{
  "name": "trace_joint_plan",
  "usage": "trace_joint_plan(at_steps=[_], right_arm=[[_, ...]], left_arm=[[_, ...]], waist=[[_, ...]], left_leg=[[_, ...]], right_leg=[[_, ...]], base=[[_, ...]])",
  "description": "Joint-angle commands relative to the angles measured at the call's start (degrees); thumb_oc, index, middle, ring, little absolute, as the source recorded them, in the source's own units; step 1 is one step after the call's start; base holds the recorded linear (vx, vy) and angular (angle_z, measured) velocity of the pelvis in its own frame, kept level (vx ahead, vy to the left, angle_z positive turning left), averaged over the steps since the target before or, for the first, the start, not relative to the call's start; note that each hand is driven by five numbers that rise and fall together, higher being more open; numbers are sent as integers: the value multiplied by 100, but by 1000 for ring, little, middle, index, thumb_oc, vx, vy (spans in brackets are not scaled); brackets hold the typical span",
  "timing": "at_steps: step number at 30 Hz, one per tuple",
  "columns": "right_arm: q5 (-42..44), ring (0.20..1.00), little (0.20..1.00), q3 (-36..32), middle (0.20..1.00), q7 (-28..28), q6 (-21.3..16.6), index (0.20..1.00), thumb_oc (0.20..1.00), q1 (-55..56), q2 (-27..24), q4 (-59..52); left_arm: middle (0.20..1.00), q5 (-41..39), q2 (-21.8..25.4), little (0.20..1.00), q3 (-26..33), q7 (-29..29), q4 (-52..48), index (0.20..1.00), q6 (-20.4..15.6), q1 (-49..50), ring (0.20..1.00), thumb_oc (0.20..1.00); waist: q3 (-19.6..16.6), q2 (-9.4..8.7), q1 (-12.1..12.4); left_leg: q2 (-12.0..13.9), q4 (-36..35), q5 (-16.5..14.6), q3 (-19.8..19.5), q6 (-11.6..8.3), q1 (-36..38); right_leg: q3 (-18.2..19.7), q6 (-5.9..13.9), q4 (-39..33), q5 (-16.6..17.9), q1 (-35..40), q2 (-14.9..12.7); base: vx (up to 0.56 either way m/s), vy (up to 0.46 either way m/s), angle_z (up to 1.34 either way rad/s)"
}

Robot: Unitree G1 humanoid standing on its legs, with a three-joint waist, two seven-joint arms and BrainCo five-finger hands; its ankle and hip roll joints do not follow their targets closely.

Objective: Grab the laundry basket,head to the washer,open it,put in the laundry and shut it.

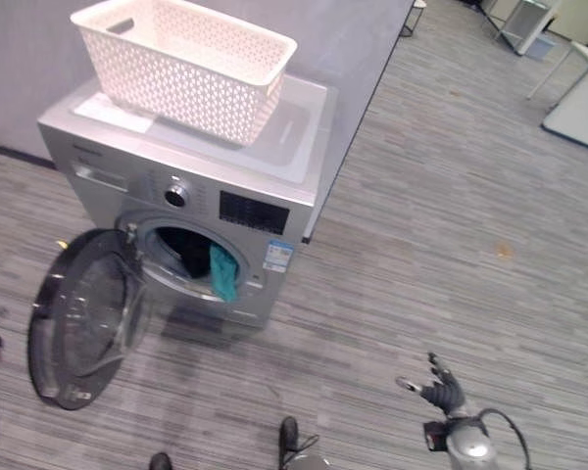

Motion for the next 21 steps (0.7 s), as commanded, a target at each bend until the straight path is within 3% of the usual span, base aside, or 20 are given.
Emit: trace_joint_plan(at_steps=[1,2,8,12,13,17,19,21], right_arm=[[149,1000,1000,-18,1000,-56,-193,1000,1000,-386,25,-211],[262,1000,1000,99,1000,-41,-260,1000,1000,-444,46,-375],[391,1000,1000,229,1000,27,-345,1000,1000,-521,56,-803],[505,1000,1000,381,1000,87,-185,1000,1000,-885,46,-793],[505,1000,1000,378,1000,87,-185,1000,1000,-884,47,-792],[543,1000,1000,566,1000,-50,-188,1000,1000,-1184,66,-556],[584,1000,1000,588,1000,-157,-198,1000,1000,-1309,88,-426],[574,1000,1000,552,1000,-190,-175,1000,1000,-1342,73,-384]], left_arm=[[1000,46,189,1000,-142,406,212,1000,51,-234,1000,1000],[1000,69,458,1000,-443,536,202,1000,67,-728,1000,1000],[1000,-38,597,1000,-728,423,244,1000,24,-1108,1000,1000],[1000,-346,-60,1000,-1012,-718,499,1000,68,-1231,1000,1000],[1000,-346,-61,1000,-1017,-718,501,1000,68,-1237,1000,1000],[1000,-151,-1206,1000,-1817,-1038,-200,1000,-129,-1581,1000,1000],[1000,-289,-2085,1000,-2226,-1121,-1078,1000,-364,-1543,1000,1000],[1000,-445,-2598,1000,-2505,-1128,-1751,1000,-515,-1420,1000,1000]], waist=[[477,-240,10],[603,-374,-2],[699,-465,-7],[711,-365,-21],[710,-365,-19],[772,-232,-89],[852,-113,-93],[895,-27,-94]], left_leg=[[172,68,-127,-237,41,31],[119,68,-99,-308,55,-183],[63,68,-74,-411,78,-465],[-19,68,-100,-542,114,-739],[-19,68,-100,-543,114,-742],[-37,68,-90,-566,113,-788],[-52,68,-93,-562,130,-755],[-59,68,-108,-542,145,-679]], right_leg=[[193,539,3,-128,161,-549],[154,578,3,-64,-5,-597],[78,611,3,-8,-181,-663],[13,629,3,37,-341,-711],[12,629,3,37,-343,-711],[6,630,3,40,-379,-735],[30,631,3,34,-360,-752],[76,630,3,31,-331,-758]], base=[[-90,45,24],[-59,33,19],[-41,21,14],[14,10,28],[19,-8,21],[-2,3,16],[-23,25,9],[-17,35,9]])
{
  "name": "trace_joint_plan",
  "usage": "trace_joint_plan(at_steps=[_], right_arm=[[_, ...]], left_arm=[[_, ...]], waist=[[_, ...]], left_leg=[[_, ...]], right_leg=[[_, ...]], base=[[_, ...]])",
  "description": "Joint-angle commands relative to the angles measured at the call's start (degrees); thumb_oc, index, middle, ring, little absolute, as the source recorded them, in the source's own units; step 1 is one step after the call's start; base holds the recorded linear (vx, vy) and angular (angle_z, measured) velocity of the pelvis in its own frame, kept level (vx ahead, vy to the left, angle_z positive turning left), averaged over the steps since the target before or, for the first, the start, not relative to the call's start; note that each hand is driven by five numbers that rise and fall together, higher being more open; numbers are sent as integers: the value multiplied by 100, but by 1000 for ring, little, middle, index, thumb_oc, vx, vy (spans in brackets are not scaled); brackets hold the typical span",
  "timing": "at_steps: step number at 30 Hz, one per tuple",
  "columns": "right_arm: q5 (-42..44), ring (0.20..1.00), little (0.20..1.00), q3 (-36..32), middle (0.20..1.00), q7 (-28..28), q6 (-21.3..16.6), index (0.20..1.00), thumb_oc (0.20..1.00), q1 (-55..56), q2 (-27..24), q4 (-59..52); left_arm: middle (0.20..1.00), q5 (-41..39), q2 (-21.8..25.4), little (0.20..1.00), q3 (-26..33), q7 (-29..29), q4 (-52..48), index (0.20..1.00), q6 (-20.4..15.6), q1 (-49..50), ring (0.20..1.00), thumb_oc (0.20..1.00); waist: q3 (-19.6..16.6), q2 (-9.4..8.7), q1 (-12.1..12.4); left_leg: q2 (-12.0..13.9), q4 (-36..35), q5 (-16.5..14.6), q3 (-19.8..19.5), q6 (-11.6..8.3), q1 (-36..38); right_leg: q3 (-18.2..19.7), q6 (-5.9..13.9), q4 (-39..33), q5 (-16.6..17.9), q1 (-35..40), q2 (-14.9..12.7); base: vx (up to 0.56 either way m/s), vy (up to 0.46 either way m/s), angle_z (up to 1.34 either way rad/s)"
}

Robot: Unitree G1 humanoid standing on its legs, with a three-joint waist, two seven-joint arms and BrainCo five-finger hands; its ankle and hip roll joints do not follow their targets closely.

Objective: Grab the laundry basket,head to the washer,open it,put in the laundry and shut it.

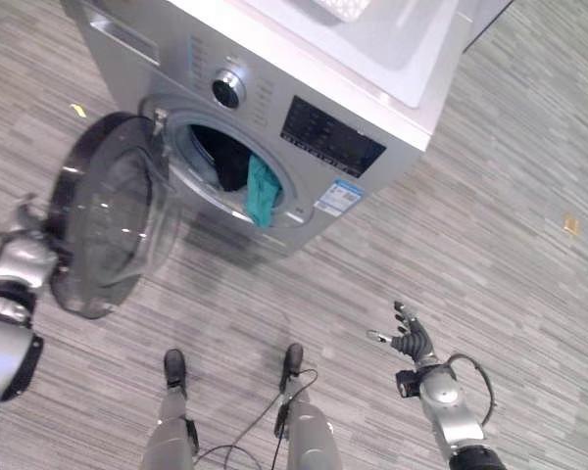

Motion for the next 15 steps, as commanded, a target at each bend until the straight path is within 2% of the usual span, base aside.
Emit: trace_joint_plan(at_steps=[1,3,5,7,15], right_arm=[[137,1000,1000,-218,1000,-160,-76,1000,1000,-13,-55,12],[58,1000,1000,-347,1000,-129,-16,1000,1000,66,-66,86],[19,1000,1000,-416,1000,-109,-14,1000,1000,129,-77,101],[-6,1000,1000,-471,1000,-36,27,1000,1000,188,-81,144],[-70,1000,1000,-527,1000,91,42,1000,1000,334,-98,202]], left_arm=[[1000,-400,-1300,1000,89,-885,-639,1000,-1154,-396,1000,1000],[1000,-816,-1816,1000,-199,-969,-1355,1000,-1336,-292,1000,1000],[1000,-1008,-1948,1000,-290,-1030,-1634,1000,-1397,-261,1000,1000],[1000,-1167,-2050,1000,-366,-1120,-1842,1000,-1419,-247,1000,1000],[1000,-1268,-2196,1000,-419,-1191,-1856,1000,-1473,-380,1000,1000]], waist=[[-67,-60,-478],[-94,94,-532],[-125,172,-557],[-163,274,-606],[-270,419,-714]], left_leg=[[462,67,-398,5,-109,355],[434,67,-446,116,-94,544],[419,67,-466,179,-89,634],[422,67,-493,277,-88,771],[400,67,-535,410,-89,979]], right_leg=[[402,570,1,-134,220,-258],[508,548,1,-162,284,-272],[549,541,1,-177,310,-272],[621,525,1,-205,360,-267],[730,498,1,-247,453,-255]], base=[[13,59,4],[50,49,-10],[50,16,-23],[47,19,-16],[25,0,-6]])
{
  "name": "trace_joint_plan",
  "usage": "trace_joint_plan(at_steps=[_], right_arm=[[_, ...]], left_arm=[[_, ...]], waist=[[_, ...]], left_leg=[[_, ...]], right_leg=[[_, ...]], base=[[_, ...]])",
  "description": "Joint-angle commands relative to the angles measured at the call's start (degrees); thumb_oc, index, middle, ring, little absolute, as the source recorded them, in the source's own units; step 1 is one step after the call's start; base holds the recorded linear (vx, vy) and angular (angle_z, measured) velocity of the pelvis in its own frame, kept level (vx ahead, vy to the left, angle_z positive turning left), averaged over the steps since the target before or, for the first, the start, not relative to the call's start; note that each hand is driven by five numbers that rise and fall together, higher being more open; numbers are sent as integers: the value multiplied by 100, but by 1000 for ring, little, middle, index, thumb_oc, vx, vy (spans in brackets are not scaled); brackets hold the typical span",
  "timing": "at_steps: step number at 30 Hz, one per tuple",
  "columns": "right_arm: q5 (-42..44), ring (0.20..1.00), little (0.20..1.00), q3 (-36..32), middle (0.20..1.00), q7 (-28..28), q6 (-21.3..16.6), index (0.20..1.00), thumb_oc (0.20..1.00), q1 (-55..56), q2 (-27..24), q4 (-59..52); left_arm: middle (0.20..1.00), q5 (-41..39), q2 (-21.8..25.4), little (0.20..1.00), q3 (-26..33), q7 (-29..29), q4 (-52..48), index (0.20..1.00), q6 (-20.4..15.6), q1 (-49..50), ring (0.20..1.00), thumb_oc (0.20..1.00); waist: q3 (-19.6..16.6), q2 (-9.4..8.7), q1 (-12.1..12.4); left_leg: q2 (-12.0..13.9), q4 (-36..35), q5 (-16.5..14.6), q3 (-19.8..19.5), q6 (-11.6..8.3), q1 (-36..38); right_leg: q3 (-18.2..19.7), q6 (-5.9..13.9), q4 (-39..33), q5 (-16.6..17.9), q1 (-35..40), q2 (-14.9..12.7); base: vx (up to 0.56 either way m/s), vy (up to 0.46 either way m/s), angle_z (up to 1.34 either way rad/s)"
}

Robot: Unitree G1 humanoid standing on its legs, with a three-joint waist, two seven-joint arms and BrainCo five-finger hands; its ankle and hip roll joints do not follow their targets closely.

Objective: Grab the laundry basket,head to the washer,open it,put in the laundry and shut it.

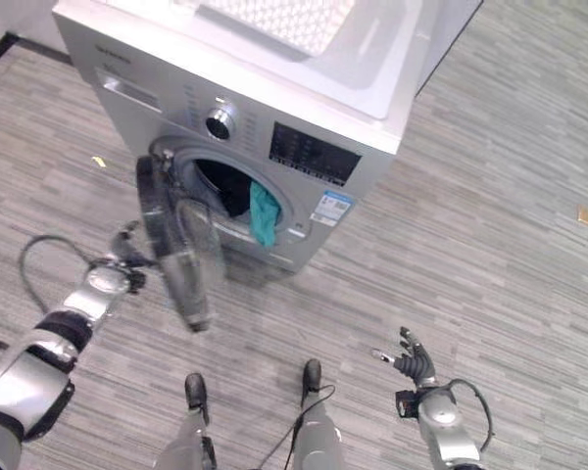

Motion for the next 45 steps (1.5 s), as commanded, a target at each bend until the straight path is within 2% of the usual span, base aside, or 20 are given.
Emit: trace_joint_plan(at_steps=[1,11,19,20,21,23,24,27,28,29,30,32,35,36,37,39,41,42,43,45], right_arm=[[-88,1000,1000,-229,1000,61,-75,1000,1000,-11,-489,95],[-153,1000,1000,-196,1000,233,-2,1000,1000,160,-472,223],[-147,1000,1000,-146,1000,296,-11,1000,1000,256,-440,245],[-189,1000,1000,-183,1000,309,-20,1000,1000,319,-401,344],[-189,1000,1000,-182,1000,309,-20,1000,1000,319,-401,344],[-216,1000,1000,-238,1000,332,-46,1000,1000,437,-310,416],[-246,1000,1000,-309,1000,371,-66,1000,1000,594,-179,468],[-309,1000,1000,-383,1000,456,-133,1000,1000,760,69,768],[-308,1000,1000,-382,1000,456,-133,1000,1000,760,69,768],[-329,1000,1000,-424,1000,497,-184,1000,1000,807,273,1155],[-329,1000,1000,-418,1000,497,-188,1000,1000,810,274,1158],[-336,1000,1000,-449,1000,552,-224,1000,1000,828,428,1449],[-263,1000,1000,-482,1000,647,-252,1000,1000,853,563,1702],[-262,1000,1000,-478,1000,647,-256,1000,1000,851,562,1708],[-170,1000,1000,-519,1000,648,-256,1000,1000,790,639,1901],[-135,1000,1000,-511,1000,648,-264,1000,1000,777,661,2014],[-118,1000,1000,-501,1000,601,-265,1000,1000,711,717,2261],[-193,1000,1000,-445,1000,553,-251,1000,1000,711,774,2436],[-193,1000,1000,-445,1000,553,-252,1000,1000,705,774,2438],[-307,1000,1000,-390,1000,437,-213,1000,1000,647,853,2765]], left_arm=[[1000,-177,-1513,1000,-4,-574,-646,1000,-1074,-1357,1000,1000],[1000,47,-2090,1000,-462,-755,-1102,1000,-1063,-1368,1000,1000],[1000,139,-2064,1000,-471,-724,-1085,1000,-1129,-1374,1000,1000],[1000,-193,-1690,1000,-410,-922,-1832,1000,-1316,-934,1000,1000],[1000,-193,-1689,1000,-410,-922,-1833,1000,-1316,-933,1000,1000],[1000,-668,-1345,1000,-247,-1190,-2426,1000,-1438,-323,1000,1000],[1000,-1170,-996,1000,100,-1496,-3004,1000,-1522,554,1000,1000],[1000,-1351,-749,1000,627,-1768,-3496,1000,-1628,1790,1000,1000],[1000,-1351,-749,1000,627,-1768,-3498,1000,-1627,1792,1000,1000],[1000,-1315,-620,1000,1022,-1965,-3508,1000,-1638,2867,1000,1000],[1000,-1316,-617,1000,1026,-1968,-3512,1000,-1638,2877,1000,1000],[1000,-1234,-554,1000,1603,-2109,-3223,1000,-1725,3797,1000,1000],[1000,-1030,-591,1000,2098,-2134,-2605,1000,-1678,4666,1000,1000],[1000,-1027,-593,1000,2101,-2133,-2605,1000,-1679,4670,1000,1000],[1000,-796,-695,1000,2475,-2053,-2134,1000,-1608,5201,1000,1000],[1000,-722,-786,1000,2580,-2019,-1818,1000,-1588,5286,1000,1000],[1000,-383,-975,1000,2858,-1773,-926,1000,-1567,5331,1000,1000],[1000,-97,-1157,1000,3130,-1515,-8,1000,-1536,5298,1000,1000],[1000,-96,-1157,1000,3131,-1514,-2,1000,-1539,5291,1000,1000],[1000,-27,-1324,1000,3478,-1279,923,1000,-1487,5254,1000,1000]], waist=[[-127,455,-426],[-223,638,-449],[-277,681,-486],[-303,704,-430],[-309,705,-431],[-329,720,-364],[-377,720,-268],[-435,701,-98],[-434,701,-99],[-470,709,101],[-468,707,97],[-539,708,303],[-629,745,519],[-624,746,515],[-655,774,681],[-656,776,720],[-657,765,829],[-644,748,913],[-652,745,908],[-652,708,1001]], left_leg=[[651,73,-352,-47,-293,268],[577,73,-423,23,-271,516],[552,73,-440,41,-262,573],[537,73,-437,23,-255,590],[536,73,-435,22,-255,583],[535,73,-444,12,-260,632],[549,73,-460,2,-265,716],[563,73,-486,-16,-268,890],[563,73,-486,-16,-268,892],[581,73,-506,-37,-266,1077],[582,73,-508,-37,-268,1086],[614,73,-535,-55,-281,1296],[620,73,-533,-104,-267,1458],[622,73,-535,-105,-268,1466],[636,73,-532,-159,-257,1585],[641,73,-529,-174,-256,1629],[648,73,-511,-217,-256,1706],[664,78,-515,-243,-262,1789],[657,73,-502,-247,-259,1773],[671,102,-526,-295,-265,1848]], right_leg=[[145,327,1,-282,53,38],[169,315,1,-353,286,1],[203,313,1,-365,322,-7],[177,310,1,-370,362,-17],[177,311,1,-370,357,-18],[146,301,1,-401,436,-14],[110,284,1,-441,549,-8],[55,248,1,-520,773,8],[55,249,1,-521,775,8],[-16,210,1,-605,1015,37],[-17,210,1,-607,1024,38],[-105,188,1,-697,1281,75],[-221,141,1,-794,1523,115],[-223,141,1,-796,1532,116],[-297,115,1,-842,1683,148],[-315,104,1,-861,1745,160],[-361,80,1,-894,1855,177],[-397,58,1,-933,1977,194],[-400,59,1,-926,1961,188],[-460,37,1,-965,2080,210]], base=[[23,-7,-17],[32,3,-13],[3,-1,-1],[0,0,0],[10,-34,-7],[35,-37,-2],[73,-62,10],[65,-44,0],[74,-70,30],[52,-54,21],[77,-81,32],[51,-60,16],[23,-43,11],[8,-44,22],[-11,-31,14],[-8,-37,9],[-20,-46,6],[-22,-32,6],[-9,-32,3],[-3,-39,6]])
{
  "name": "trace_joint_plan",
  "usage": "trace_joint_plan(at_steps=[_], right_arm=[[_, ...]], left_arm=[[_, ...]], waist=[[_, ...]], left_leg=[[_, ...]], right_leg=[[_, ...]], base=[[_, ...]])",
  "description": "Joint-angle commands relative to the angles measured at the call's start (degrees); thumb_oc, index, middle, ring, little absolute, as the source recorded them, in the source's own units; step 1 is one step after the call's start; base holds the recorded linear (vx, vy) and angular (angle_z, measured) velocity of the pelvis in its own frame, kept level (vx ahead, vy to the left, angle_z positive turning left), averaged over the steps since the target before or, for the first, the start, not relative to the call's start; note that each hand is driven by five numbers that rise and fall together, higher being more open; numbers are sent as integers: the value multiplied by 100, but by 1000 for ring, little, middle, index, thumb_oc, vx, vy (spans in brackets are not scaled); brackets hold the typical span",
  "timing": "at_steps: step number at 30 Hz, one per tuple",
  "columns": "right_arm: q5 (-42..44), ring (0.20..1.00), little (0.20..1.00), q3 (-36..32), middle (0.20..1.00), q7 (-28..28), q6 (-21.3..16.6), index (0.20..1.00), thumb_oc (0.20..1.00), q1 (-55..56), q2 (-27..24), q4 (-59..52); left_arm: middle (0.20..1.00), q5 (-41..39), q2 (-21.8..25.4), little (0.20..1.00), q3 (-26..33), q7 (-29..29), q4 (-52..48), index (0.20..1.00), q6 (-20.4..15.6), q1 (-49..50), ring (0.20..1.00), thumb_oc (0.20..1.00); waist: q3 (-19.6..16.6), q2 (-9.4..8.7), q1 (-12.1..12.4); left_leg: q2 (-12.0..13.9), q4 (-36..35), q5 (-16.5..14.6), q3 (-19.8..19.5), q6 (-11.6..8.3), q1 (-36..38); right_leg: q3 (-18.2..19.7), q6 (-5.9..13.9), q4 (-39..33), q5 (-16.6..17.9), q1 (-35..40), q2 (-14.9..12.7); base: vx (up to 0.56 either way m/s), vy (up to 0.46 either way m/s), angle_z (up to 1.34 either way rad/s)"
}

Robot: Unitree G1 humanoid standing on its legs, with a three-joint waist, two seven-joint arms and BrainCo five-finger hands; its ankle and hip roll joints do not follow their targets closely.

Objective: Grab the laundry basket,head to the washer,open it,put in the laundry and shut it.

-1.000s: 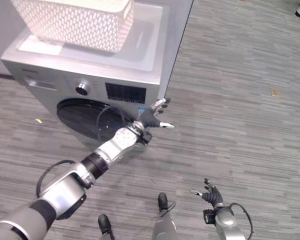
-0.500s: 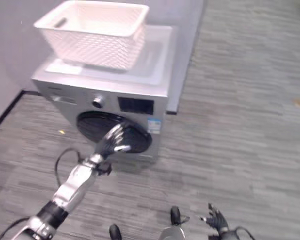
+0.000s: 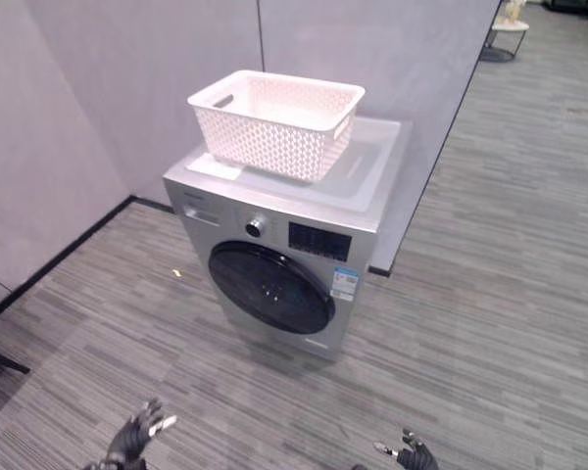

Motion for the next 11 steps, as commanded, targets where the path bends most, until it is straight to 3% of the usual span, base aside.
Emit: trace_joint_plan(at_steps=[1,4,11], right_arm=[[-90,1000,1000,-100,1000,-191,-79,1000,1000,-151,204,228],[-184,1000,1000,12,1000,-246,11,1000,1000,-217,327,646],[-131,1000,1000,162,1000,-159,81,1000,1000,-243,407,856]], left_arm=[[1000,253,78,1000,432,353,596,1000,-142,-421,1000,1000],[1000,115,-15,1000,812,443,1132,1000,-63,-395,1000,1000],[1000,-57,-42,1000,788,350,1047,1000,-96,-435,1000,1000]], waist=[[196,-172,109],[119,-216,220],[82,-245,290]], left_leg=[[402,126,-89,-119,-113,56],[424,99,-83,-176,-132,107],[462,95,-47,-305,-160,92]], right_leg=[[-141,-35,40,-383,162,-39],[-242,-59,40,-422,274,-31],[-386,-83,40,-441,366,10]], base=[[-3,-32,4],[4,-44,22],[-7,-20,14]])
